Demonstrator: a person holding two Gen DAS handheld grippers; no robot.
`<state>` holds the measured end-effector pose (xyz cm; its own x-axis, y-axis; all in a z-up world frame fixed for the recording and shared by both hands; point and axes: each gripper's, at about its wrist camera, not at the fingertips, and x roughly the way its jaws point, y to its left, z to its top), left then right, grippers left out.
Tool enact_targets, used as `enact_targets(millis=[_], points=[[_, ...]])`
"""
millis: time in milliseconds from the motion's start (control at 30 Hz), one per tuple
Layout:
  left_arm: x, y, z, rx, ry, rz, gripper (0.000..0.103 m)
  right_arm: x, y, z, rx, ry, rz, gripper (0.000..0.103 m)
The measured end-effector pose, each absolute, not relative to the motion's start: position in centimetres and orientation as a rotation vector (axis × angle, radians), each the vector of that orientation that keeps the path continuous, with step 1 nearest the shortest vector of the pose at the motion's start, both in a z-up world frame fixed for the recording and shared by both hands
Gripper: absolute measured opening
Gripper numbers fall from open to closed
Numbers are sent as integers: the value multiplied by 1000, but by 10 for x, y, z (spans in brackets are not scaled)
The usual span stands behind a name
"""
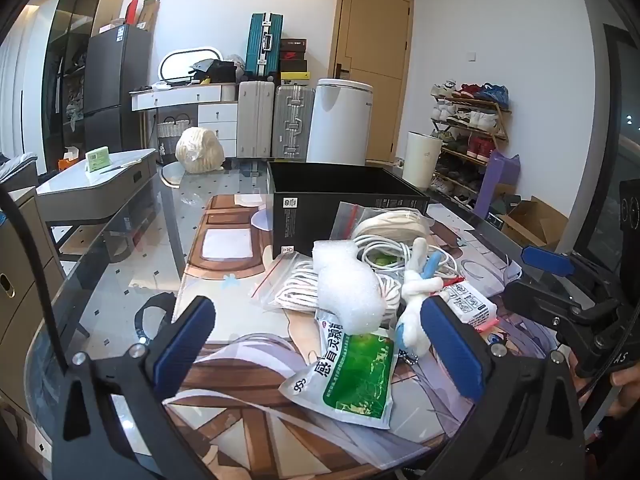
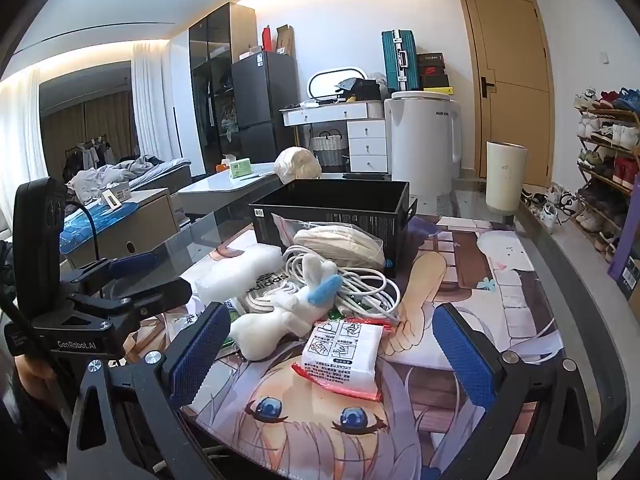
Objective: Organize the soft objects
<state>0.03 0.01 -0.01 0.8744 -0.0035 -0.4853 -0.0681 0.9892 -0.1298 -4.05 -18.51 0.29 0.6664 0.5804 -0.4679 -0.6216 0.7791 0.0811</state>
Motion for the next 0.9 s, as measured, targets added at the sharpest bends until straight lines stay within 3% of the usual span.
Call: enact_targets(millis=[900], points=[[-1,0,1,-132,500,36,103,-37,-186,0,-90,500,681,103]])
